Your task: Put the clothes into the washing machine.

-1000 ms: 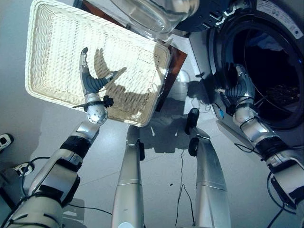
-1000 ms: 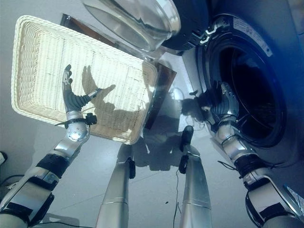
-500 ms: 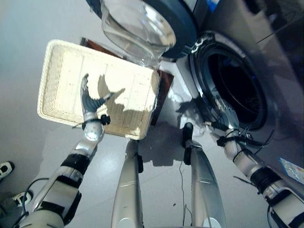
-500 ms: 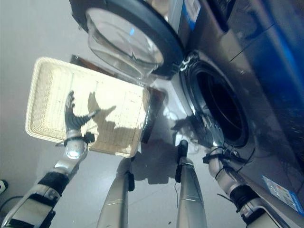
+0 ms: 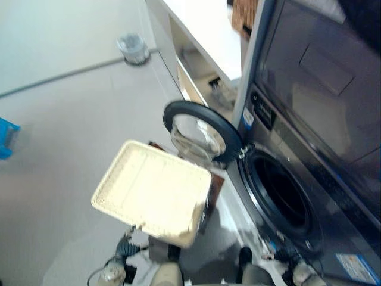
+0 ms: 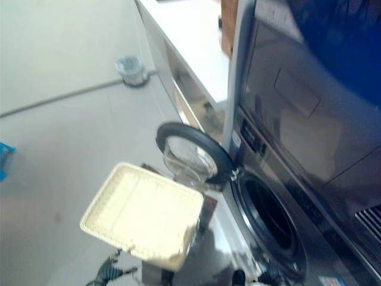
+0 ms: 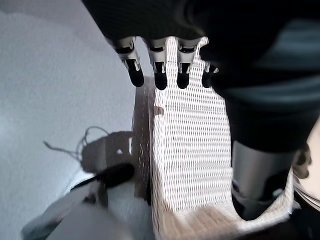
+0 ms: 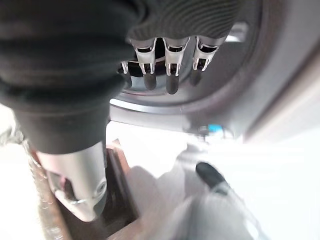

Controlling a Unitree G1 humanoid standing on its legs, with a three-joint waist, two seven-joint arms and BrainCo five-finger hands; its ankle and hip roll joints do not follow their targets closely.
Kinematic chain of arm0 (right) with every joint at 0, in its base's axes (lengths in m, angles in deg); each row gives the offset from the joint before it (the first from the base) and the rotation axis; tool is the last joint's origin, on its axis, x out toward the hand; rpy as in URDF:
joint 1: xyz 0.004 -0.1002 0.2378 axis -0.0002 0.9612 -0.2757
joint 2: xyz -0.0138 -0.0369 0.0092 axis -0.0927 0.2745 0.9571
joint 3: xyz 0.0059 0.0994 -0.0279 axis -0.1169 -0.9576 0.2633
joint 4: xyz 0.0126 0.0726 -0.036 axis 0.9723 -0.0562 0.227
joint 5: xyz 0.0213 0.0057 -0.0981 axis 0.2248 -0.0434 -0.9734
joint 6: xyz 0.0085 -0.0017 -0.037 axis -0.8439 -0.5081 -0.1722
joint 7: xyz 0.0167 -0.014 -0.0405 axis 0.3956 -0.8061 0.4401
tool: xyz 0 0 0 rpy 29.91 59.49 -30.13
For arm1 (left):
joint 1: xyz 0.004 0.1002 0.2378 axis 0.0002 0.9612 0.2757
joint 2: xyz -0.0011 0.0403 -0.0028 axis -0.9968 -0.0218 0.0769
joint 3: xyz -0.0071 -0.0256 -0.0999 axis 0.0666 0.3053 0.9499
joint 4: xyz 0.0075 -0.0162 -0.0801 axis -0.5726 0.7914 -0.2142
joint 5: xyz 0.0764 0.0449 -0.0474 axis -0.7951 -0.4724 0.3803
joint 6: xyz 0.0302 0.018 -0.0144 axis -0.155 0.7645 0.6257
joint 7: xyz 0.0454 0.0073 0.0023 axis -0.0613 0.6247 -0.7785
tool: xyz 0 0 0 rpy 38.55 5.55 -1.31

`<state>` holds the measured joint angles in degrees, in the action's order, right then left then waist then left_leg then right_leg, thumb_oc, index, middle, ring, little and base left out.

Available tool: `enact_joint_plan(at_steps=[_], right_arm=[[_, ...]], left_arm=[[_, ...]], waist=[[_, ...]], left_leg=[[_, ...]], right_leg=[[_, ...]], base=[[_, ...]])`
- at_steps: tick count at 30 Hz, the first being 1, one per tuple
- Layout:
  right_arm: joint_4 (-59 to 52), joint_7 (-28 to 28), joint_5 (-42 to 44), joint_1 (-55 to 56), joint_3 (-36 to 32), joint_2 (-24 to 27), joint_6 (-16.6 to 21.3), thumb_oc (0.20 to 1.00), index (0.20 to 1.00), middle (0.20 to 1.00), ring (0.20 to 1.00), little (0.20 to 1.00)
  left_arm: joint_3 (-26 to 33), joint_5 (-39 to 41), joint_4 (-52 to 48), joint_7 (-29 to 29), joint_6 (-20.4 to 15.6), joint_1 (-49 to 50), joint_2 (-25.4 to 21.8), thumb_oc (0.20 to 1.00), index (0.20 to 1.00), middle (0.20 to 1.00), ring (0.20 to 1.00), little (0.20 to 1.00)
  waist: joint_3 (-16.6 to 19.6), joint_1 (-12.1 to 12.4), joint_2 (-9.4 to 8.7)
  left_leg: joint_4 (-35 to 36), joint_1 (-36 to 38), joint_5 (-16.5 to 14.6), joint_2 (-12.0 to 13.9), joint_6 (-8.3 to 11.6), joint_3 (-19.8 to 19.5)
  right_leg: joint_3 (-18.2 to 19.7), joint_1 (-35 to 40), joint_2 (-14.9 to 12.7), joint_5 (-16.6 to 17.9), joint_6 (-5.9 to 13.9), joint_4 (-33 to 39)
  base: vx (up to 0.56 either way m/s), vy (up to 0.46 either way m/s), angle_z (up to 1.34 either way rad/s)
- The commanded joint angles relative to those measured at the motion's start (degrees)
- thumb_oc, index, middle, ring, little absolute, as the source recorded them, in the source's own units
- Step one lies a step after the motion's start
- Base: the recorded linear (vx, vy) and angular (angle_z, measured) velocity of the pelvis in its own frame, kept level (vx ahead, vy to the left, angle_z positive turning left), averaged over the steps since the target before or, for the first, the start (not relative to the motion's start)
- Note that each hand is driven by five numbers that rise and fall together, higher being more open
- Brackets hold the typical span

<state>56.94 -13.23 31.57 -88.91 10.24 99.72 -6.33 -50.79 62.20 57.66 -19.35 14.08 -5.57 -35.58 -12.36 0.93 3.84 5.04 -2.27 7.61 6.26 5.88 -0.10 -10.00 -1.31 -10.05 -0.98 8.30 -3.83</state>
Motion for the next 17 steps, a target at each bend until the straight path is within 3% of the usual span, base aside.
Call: enact_joint_plan(at_steps=[1,9,17], right_arm=[[4.43,5.86,5.8,-1.37,-3.28,-1.58,-4.9,1.0,1.0,1.0,1.0,1.0],[9.28,8.53,9.5,0.09,-8.01,-3.75,-8.74,1.0,1.0,1.0,1.0,1.0],[10.46,8.91,8.4,0.73,-8.74,-3.63,-9.1,1.0,1.0,1.0,1.0,1.0]], left_arm=[[3.11,-2.02,3.86,4.23,0.69,-3.23,-0.22,1.0,1.0,1.0,1.0,1.0],[5.22,-2.63,6.8,8.72,3.64,-1.32,0.85,1.0,1.0,1.0,1.0,1.0],[5.02,-2.83,7.52,10.14,4.45,-0.93,0.99,1.0,1.0,1.0,1.0,1.0]], waist=[[2.81,1.29,-3.12],[7.2,0.62,-3.23],[8.39,0.3,-3.37]], left_leg=[[-1.33,2.61,-3.34,-0.81,-0.51,2.47],[-0.25,6.65,-4.7,-0.4,-0.55,3.37],[-0.04,8.03,-5.46,-0.16,-0.84,3.84]], right_leg=[[0.41,1.47,-0.98,4.57,-0.25,2.94],[1.49,5.57,-0.62,4.11,-0.24,5.06],[2.29,6.93,-0.65,3.98,-0.19,5.8]], base=[[0.17,0.002,-0.01],[0.1,0.01,-0.03],[0.02,-0.002,-0.05]])
